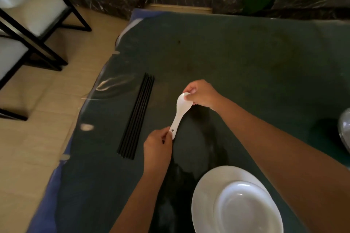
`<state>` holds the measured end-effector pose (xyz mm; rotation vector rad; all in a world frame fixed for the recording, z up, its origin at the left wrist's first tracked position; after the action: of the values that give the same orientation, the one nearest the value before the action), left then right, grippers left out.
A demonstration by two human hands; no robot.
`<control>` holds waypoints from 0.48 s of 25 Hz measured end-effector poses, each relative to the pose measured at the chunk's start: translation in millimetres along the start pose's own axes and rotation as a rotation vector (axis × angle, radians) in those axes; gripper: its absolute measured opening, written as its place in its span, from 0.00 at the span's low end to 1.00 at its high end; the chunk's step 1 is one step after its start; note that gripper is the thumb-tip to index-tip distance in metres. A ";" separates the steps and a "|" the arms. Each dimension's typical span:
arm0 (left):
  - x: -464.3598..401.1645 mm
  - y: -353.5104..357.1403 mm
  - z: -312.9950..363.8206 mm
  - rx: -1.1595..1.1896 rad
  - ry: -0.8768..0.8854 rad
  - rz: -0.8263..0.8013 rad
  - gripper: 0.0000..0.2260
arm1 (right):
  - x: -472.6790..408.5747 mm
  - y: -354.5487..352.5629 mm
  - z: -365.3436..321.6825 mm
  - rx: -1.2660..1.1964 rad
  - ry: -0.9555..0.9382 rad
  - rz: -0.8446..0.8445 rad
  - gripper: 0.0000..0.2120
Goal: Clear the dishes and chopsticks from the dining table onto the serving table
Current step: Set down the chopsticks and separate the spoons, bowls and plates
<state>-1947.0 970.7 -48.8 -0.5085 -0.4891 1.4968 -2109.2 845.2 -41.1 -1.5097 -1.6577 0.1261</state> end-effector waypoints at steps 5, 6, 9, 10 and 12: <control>2.2 7.5 -1.9 -0.098 0.113 0.052 0.08 | -13.1 9.8 -5.4 0.051 -0.049 0.008 0.05; 2.9 9.2 -0.2 -0.104 0.123 0.063 0.08 | -14.2 9.4 -6.3 0.065 -0.057 0.016 0.06; 3.6 13.9 -1.4 -0.114 0.090 0.091 0.09 | -14.9 9.0 -6.3 0.082 -0.060 0.018 0.06; 4.1 15.3 -2.9 -0.117 0.072 0.099 0.10 | -15.1 8.6 -6.0 0.081 -0.059 0.022 0.06; 6.0 17.9 -5.6 -0.119 0.056 0.117 0.11 | -15.2 8.0 -6.1 0.090 -0.063 0.038 0.05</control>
<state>-1957.9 976.8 -64.0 -0.6797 -0.5141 1.5666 -2100.8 831.6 -49.9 -1.4828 -1.6516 0.2681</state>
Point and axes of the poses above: each hand's wrist, its own x-axis away from the middle knuckle, its own y-axis out of the palm, z = x × y, the point moved 2 cm from there along -x, towards the middle knuckle, and after that the axes turned 14 degrees about y, right-handed, at the moved point
